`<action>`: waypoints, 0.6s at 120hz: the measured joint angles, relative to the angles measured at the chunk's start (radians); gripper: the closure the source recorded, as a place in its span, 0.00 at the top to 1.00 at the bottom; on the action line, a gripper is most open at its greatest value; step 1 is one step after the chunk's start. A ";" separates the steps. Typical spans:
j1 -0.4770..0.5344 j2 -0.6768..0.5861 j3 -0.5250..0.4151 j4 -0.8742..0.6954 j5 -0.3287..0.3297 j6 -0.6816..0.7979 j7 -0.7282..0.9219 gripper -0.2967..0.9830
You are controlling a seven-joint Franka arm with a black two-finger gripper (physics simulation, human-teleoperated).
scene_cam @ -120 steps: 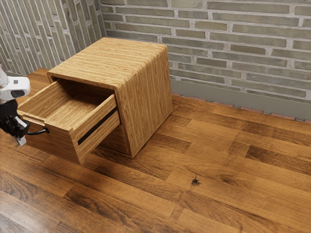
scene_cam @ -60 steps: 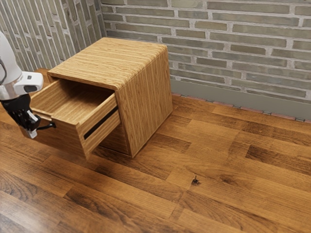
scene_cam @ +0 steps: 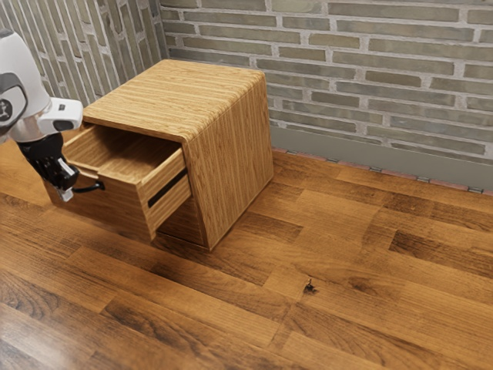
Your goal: Push the drawer handle with one arm to close the drawer
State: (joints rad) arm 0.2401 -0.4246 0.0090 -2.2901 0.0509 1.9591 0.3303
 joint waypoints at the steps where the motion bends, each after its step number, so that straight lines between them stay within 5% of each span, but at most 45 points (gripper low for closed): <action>1: 0.000 0.002 0.000 0.001 0.000 0.000 0.000 0.16; 72: 0.001 0.162 -0.030 0.132 0.000 0.022 0.004 0.16</action>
State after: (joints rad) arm 0.2409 -0.2622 -0.0215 -2.1583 0.0510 1.9810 0.3347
